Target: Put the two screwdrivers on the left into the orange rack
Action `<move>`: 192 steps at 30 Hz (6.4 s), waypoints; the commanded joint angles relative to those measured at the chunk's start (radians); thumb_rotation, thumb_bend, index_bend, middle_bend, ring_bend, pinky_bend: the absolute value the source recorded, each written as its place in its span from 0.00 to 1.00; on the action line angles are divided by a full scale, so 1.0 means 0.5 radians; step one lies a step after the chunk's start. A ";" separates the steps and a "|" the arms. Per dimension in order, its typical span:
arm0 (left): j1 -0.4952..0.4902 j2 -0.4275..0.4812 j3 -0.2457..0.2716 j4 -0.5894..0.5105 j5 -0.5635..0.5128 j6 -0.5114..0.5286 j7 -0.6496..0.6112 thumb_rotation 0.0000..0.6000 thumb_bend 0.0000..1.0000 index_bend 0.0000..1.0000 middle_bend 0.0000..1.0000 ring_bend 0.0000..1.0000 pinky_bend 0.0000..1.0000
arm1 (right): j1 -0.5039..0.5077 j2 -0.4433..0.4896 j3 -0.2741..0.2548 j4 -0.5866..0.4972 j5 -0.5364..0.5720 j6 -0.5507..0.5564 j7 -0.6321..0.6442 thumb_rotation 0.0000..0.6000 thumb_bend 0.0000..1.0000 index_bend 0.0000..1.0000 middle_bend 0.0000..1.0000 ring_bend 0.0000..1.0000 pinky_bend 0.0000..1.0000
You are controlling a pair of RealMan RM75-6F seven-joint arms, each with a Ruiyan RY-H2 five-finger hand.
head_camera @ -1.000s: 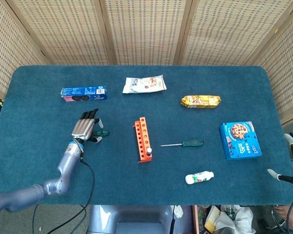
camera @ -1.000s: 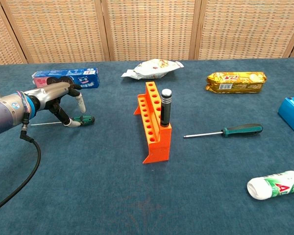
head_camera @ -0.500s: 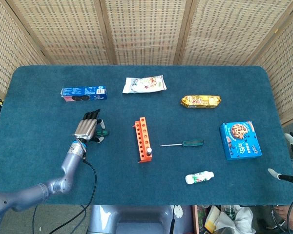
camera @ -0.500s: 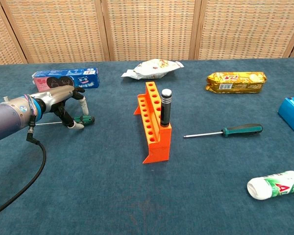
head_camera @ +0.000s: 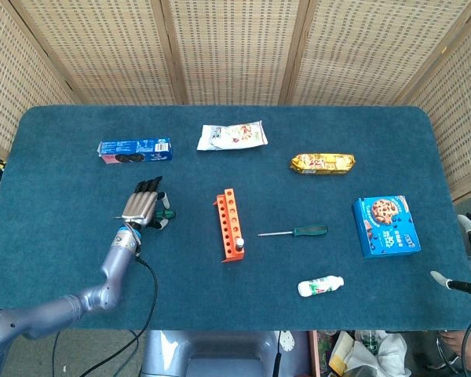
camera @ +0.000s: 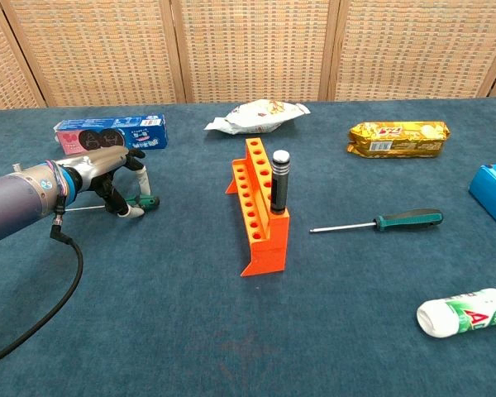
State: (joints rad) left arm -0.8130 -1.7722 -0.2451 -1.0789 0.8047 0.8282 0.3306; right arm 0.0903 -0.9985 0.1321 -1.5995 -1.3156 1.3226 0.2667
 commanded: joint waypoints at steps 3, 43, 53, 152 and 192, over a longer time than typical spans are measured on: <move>-0.001 -0.007 -0.008 0.004 -0.023 0.005 0.026 1.00 0.32 0.49 0.00 0.00 0.00 | 0.003 0.000 0.000 0.003 0.002 -0.007 0.004 1.00 0.00 0.00 0.00 0.00 0.00; 0.180 0.692 -0.219 -1.363 0.395 0.407 -0.327 1.00 0.41 0.62 0.00 0.00 0.00 | -0.007 0.010 -0.003 -0.004 -0.011 0.011 0.025 1.00 0.00 0.00 0.00 0.00 0.00; 0.239 0.717 -0.370 -1.516 0.616 0.410 -1.015 1.00 0.41 0.62 0.00 0.00 0.00 | -0.005 0.010 -0.003 -0.002 -0.008 0.003 0.024 1.00 0.00 0.00 0.00 0.00 0.00; -0.012 -0.050 -0.246 -0.701 0.713 0.142 -1.835 1.00 0.41 0.64 0.00 0.00 0.00 | 0.018 0.019 0.018 0.072 0.047 -0.091 0.130 1.00 0.00 0.00 0.00 0.00 0.00; 0.088 0.085 -0.213 -0.756 0.948 0.255 -1.916 1.00 0.15 0.00 0.00 0.00 0.00 | 0.022 0.013 0.012 0.064 0.036 -0.090 0.107 1.00 0.00 0.00 0.00 0.00 0.00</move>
State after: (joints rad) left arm -0.7783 -1.7496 -0.3418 -1.4369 1.2639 0.9391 -0.6168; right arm 0.1011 -0.9917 0.1382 -1.5676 -1.2976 1.2778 0.3202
